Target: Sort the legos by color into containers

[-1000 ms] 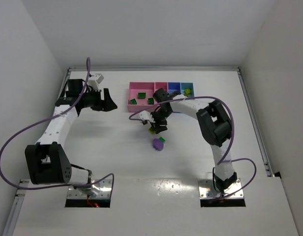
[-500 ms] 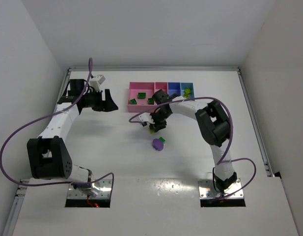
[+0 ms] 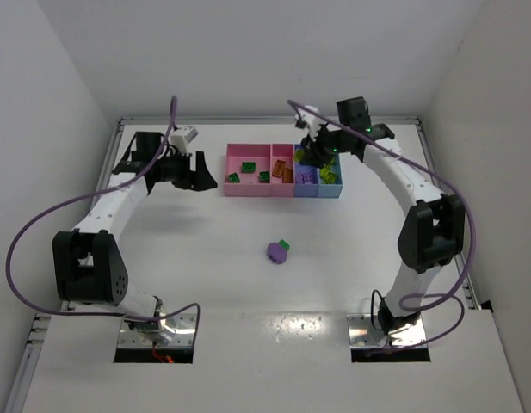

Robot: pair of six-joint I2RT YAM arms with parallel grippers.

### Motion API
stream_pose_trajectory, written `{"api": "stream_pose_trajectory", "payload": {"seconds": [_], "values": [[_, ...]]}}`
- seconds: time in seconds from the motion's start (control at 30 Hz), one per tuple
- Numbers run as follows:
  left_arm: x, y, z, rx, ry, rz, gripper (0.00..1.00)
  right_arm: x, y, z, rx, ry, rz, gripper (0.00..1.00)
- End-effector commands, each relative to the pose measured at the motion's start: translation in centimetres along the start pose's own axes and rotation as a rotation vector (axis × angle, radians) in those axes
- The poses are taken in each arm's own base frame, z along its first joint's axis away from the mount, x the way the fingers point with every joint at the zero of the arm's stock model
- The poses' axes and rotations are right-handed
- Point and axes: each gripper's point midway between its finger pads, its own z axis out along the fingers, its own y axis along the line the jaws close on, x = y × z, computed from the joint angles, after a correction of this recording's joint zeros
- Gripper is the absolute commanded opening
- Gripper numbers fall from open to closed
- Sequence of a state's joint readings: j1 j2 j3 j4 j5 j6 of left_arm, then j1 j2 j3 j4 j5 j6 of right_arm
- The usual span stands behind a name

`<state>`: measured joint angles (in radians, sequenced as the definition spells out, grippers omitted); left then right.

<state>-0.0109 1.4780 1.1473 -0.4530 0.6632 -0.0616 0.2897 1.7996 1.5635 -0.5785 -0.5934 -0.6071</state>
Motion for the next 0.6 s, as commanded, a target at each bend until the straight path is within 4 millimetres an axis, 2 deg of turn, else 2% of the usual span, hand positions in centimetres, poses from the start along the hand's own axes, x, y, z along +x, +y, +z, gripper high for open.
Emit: {"api": "stream_pose_trajectory", "payload": {"seconds": [0.0,0.03,0.1,0.13,0.17,0.23,0.37,0.53,0.57], "values": [[-3.7,-1.8,0.7,-0.009,-0.071,0.111,0.76,2.4,-3.8,-0.7,0.129,0.016,0.286,0.11],[-3.8,-2.1,1.1,-0.001,-0.065,0.116,0.76,3.6,-4.4,-0.4,0.147,0.028,0.369,0.11],[-4.5,-3.0,1.3,-0.008,-0.076,0.145,0.76,5.0,-6.2,-0.9,0.185,0.036,0.43,0.11],[-4.3,-3.0,1.7,-0.01,-0.065,0.144,0.76,6.0,-6.8,-0.6,0.209,0.045,0.475,0.11],[-4.8,-3.1,1.6,-0.01,-0.075,0.151,0.76,5.9,-7.3,-0.9,0.221,0.038,0.486,0.11],[-4.7,-3.8,2.1,0.0,-0.067,0.154,0.76,7.0,-8.2,-0.5,0.233,0.052,0.519,0.11],[-4.3,-4.3,2.7,0.007,-0.052,0.161,0.76,9.3,-9.2,-0.1,0.245,0.071,0.594,0.11],[-3.8,-5.9,3.6,0.017,-0.034,0.226,0.76,11.1,-10.0,-0.1,0.275,0.096,0.625,0.11],[-3.6,-6.7,3.9,0.033,-0.026,0.238,0.76,11.6,-10.0,0.1,0.279,0.108,0.63,0.11]]}}
